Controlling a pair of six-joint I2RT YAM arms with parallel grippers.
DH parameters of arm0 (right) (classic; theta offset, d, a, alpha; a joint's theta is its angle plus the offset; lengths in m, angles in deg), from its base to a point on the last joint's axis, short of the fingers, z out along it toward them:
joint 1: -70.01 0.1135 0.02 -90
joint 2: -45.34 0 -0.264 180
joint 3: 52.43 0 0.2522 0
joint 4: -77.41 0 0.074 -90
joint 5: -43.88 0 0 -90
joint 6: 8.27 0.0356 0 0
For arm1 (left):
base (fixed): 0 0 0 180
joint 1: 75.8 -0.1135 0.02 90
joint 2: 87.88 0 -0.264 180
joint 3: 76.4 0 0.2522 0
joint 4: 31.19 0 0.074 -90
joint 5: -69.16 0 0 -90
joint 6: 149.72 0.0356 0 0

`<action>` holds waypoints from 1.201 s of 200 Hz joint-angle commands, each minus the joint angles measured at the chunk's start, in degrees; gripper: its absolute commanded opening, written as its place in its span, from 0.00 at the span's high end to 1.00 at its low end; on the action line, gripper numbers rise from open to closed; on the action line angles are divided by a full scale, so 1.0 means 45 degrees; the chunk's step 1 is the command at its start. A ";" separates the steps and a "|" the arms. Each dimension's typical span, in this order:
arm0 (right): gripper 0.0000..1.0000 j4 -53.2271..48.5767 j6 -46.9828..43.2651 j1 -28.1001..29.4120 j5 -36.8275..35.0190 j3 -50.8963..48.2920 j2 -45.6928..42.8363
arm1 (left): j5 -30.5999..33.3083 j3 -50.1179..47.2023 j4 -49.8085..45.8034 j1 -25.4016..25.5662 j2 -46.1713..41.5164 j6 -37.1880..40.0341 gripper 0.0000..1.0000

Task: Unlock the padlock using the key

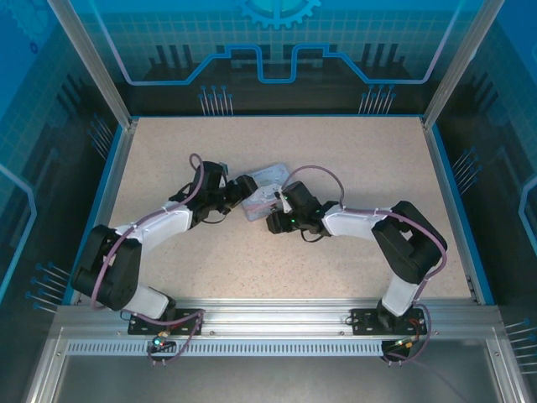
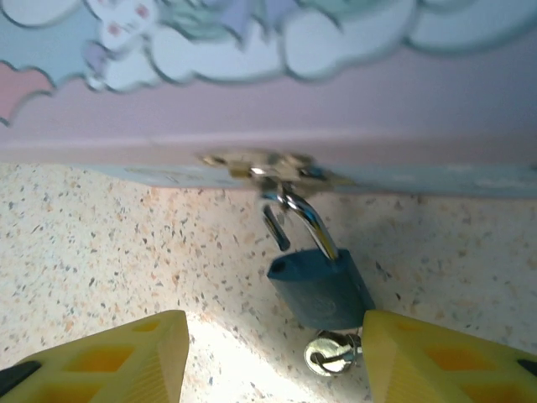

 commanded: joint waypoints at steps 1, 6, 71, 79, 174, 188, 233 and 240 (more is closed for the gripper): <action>0.42 -0.1412 -0.0602 0.0616 -0.2601 0.0714 0.0242 | -0.0484 0.0507 -0.0366 -0.0303 0.0354 0.0270 0.19; 0.42 -0.1554 -0.0665 0.0738 -0.2911 0.0841 0.0339 | -0.0513 0.0554 -0.0355 -0.0350 0.0413 0.0265 0.19; 0.44 -0.3042 -0.1085 0.1988 -0.5421 0.2381 0.1609 | -0.0649 0.0834 -0.0268 -0.0666 0.0610 0.0110 0.19; 0.45 -0.3163 -0.0953 0.2006 -0.5576 0.2465 0.1711 | -0.0645 0.0837 -0.0239 -0.0668 0.0618 0.0109 0.19; 0.62 -0.3239 -0.0555 0.1875 -0.5478 0.3117 0.2648 | -0.0774 0.0837 -0.0106 -0.0745 0.0779 0.0129 0.19; 0.74 -0.3208 -0.0536 0.1746 -0.5270 0.3125 0.2679 | -0.0830 0.0862 -0.0050 -0.0745 0.0908 0.0141 0.19; 0.89 -0.2532 -0.0641 0.1315 -0.3906 0.2275 0.2056 | -0.1014 0.1351 -0.0413 -0.0735 0.1343 0.0704 0.18; 0.89 -0.2298 -0.0677 0.1185 -0.3501 0.2058 0.1897 | -0.0956 0.1529 -0.0687 -0.0726 0.1442 0.0914 0.18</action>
